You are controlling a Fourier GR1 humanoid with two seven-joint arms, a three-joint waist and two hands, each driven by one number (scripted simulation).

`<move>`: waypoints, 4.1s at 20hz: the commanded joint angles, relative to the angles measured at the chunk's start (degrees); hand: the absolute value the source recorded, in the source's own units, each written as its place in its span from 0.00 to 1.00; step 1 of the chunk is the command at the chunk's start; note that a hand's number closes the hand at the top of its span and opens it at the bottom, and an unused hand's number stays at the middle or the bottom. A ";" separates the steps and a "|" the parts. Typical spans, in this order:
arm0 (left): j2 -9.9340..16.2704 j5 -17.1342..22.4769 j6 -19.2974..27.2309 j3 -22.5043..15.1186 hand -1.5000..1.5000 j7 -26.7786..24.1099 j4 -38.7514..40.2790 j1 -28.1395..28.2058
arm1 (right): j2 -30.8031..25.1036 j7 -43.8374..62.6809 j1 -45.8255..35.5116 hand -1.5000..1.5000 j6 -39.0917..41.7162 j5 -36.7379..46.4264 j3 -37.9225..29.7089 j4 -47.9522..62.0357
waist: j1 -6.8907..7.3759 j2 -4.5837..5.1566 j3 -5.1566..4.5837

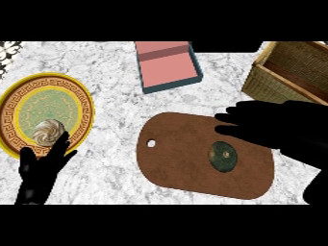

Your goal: Pick the squash from the cutting board and place it in the basket

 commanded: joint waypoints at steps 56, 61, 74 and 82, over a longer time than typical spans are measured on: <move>-8.61 -10.05 -2.67 3.71 0.50 3.32 1.27 2.83 | 21.89 -26.48 12.18 1.00 -23.52 51.51 9.69 32.06 | -0.29 0.34 -0.57; -5.52 -6.17 -7.58 7.49 0.50 3.86 2.90 0.67 | 25.04 -29.53 6.08 1.00 -30.45 56.22 11.21 38.64 | 0.34 0.54 -0.57; -6.61 -7.98 -5.50 7.50 0.50 5.10 -1.64 3.50 | 34.78 2.61 7.65 1.00 -27.60 56.85 -9.69 42.91 | -2.31 0.62 -0.70; -6.45 -7.99 -6.60 6.54 0.50 5.49 -2.54 3.00 | 43.44 36.71 -4.64 1.00 -38.81 55.21 -23.68 40.03 | 1.27 0.65 -0.51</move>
